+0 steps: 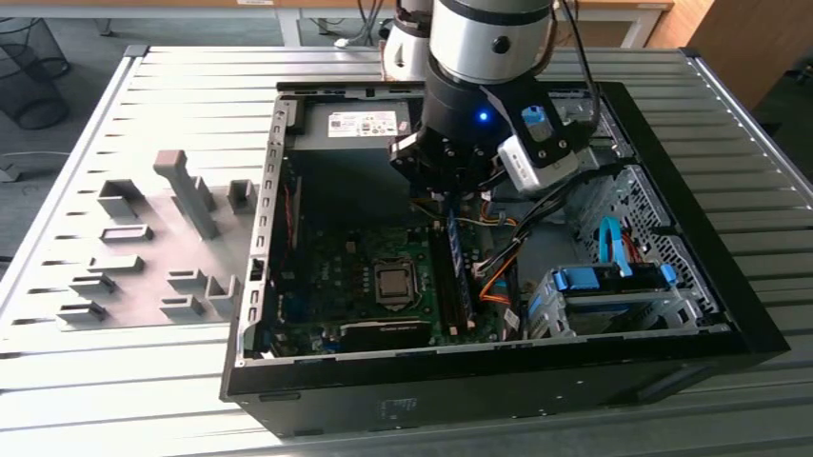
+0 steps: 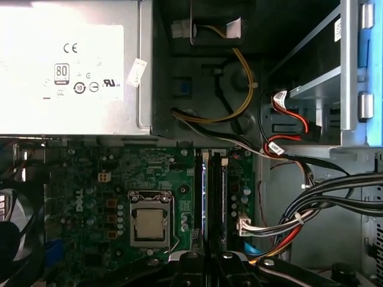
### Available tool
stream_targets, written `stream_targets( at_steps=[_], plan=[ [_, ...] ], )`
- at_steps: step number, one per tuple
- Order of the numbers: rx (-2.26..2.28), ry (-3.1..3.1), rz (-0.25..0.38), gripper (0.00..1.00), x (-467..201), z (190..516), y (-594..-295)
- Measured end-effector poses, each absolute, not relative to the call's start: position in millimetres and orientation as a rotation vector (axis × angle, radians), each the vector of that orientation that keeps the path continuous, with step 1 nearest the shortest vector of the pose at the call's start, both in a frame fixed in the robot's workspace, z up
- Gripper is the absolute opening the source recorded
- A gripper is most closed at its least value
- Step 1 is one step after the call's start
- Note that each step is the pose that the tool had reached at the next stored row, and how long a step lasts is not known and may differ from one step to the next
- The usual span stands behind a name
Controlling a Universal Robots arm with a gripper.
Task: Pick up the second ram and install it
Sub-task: 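Insert the second ram into the second slot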
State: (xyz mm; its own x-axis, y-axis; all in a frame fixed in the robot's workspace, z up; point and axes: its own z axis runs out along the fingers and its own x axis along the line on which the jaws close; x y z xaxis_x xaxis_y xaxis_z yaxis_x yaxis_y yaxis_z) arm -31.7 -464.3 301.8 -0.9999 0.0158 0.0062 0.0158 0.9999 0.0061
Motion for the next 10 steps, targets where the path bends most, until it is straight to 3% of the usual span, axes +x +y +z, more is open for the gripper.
stream_targets(
  at_steps=[10],
  plan=[
    [-0.025, -3.135, -0.010, 0.14, -32, 285, -464]
  ],
)
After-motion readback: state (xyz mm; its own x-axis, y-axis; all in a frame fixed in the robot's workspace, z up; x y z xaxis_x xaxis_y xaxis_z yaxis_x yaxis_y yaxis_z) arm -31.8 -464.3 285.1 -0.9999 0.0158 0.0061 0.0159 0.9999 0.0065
